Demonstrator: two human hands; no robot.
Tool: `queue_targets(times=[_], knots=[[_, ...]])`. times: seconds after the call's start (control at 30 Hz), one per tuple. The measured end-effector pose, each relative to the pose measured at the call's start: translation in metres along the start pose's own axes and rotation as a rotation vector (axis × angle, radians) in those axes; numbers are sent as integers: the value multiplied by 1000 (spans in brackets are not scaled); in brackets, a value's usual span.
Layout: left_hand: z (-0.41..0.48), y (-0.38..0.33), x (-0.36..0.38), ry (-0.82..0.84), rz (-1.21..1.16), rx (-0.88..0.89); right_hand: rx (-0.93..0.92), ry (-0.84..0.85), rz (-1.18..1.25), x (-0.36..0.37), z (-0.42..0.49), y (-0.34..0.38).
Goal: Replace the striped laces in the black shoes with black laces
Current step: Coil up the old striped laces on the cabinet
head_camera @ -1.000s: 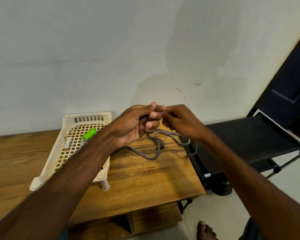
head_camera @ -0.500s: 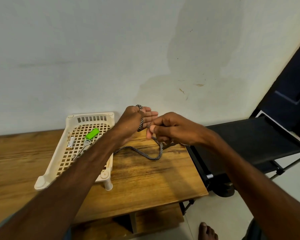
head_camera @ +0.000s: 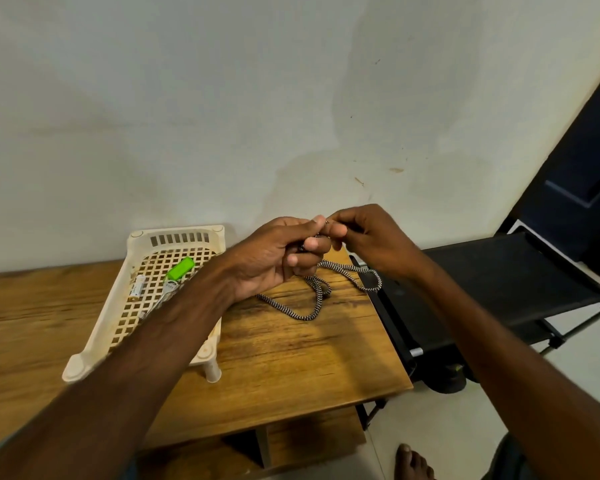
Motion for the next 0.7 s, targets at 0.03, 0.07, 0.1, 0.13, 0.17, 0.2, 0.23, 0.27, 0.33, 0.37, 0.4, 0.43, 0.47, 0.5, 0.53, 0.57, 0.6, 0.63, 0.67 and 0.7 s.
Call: queue_targets(times=[0.03,0.07,0.1,0.13,0.17,0.2,0.23,0.27,0.33,0.37,0.4,0.43,0.47,0.5,0.53,0.57,0.6,0.63,0.67,0.7], knots=[[0,-2,1,3,-60,19,11,34,10,5,-3,0],[1,-5,1,-7,-115,43,32,64,16,11,-6,0],[1,-7,1,-27,-163,71,57,88,16,18,-7,0],[3,-9,0,-52,-203,99,76,109,15,24,-8,0],[4,-11,-3,-78,-234,123,77,136,16,30,-9,1],[5,-11,-5,-106,-259,142,62,171,12,36,-10,5],[6,-11,-8,-139,-275,158,43,214,4,40,-11,9],[7,-11,-11,-179,-279,174,28,261,-9,44,-13,14],[9,-10,-19,-271,-227,201,3,350,-41,47,-15,23],[10,-9,-23,-325,-167,211,-15,389,-54,48,-17,26],[10,-8,-27,-383,-81,218,-34,422,-60,48,-18,30],[10,-8,-29,-442,33,225,-52,448,-58,48,-19,33],[9,-8,-32,-491,165,231,-68,464,-47,47,-20,36],[8,-7,-33,-521,293,236,-82,466,-38,45,-19,36],[7,-7,-34,-536,399,234,-99,451,-38,43,-18,37],[6,-6,-33,-536,475,221,-121,411,-53,38,-16,36],[6,-6,-32,-523,526,206,-153,351,-81,33,-13,35],[5,-6,-29,-497,559,196,-190,277,-110,27,-9,33],[4,-6,-26,-461,574,188,-223,196,-127,20,-6,32],[4,-6,-23,-425,575,180,-244,116,-127,14,-4,30]])
Point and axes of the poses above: each hand's wrist, its own z-axis towards the middle knuckle, its own x-axis out of the palm, y = z × x, the point moved 5 cm from there along z, towards the middle knuckle, and after that the axes turned 12 degrees about -y, right-handed, at the moved point
